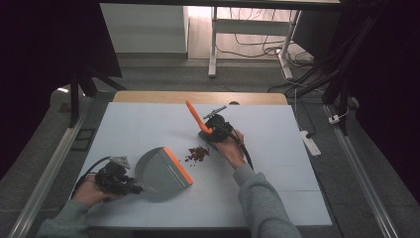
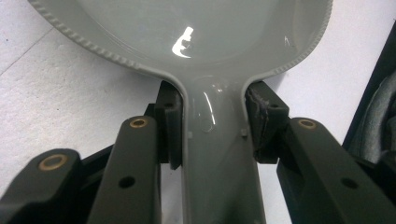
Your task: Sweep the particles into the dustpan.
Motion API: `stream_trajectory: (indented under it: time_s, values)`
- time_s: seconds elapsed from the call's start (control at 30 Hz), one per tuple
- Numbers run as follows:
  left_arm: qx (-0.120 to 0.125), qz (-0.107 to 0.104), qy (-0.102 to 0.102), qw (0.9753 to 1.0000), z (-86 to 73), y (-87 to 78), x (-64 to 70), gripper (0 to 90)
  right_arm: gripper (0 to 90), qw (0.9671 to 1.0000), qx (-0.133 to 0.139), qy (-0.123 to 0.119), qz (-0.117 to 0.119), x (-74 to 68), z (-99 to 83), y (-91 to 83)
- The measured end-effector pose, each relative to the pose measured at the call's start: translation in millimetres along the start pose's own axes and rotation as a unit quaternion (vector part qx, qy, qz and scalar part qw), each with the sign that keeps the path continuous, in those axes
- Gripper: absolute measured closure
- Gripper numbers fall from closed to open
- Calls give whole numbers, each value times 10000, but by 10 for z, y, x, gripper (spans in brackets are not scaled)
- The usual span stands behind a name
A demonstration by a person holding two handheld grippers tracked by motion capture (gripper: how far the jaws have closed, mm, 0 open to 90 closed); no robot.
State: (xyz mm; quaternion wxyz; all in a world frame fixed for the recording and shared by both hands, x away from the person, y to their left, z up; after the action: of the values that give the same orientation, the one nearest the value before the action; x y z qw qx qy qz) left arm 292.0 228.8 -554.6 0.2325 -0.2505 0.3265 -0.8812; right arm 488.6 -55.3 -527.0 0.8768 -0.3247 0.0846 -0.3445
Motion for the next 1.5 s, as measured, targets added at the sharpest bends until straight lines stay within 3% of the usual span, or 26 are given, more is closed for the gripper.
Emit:
stream_trajectory:
  time_s: [0.67, 1.0, 1.27, 1.5]
  values:
    - [-16, -26, 2, 10000, 20, 17, 2, 617, 708, 9997, -120, -198, 72, -216, 48, 52]
    - [-15, -23, 3, 10000, 24, 20, 6, 617, 708, 9992, -124, -277, 257, -397, 60, 56]
    - [-14, -25, 5, 10000, 25, 22, 6, 618, 708, 9993, -84, -108, 359, -454, 66, 61]
    - [-14, -21, 8, 10000, 26, 23, 8, 618, 708, 9990, -68, -148, 420, -577, 85, 81]
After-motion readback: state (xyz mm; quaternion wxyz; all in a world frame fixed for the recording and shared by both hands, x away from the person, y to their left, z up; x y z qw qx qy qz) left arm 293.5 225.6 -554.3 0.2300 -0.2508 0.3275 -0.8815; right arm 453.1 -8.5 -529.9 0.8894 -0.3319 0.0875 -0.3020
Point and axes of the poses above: each handheld gripper's, and its own axes: y roughly forward along the jaws, z roughly out of its top, x roughly to its right, the point moved 5 cm from there along y, roughly forward along the jaws, and after that the axes turned 14 degrees about x, right-handed, at the moved point
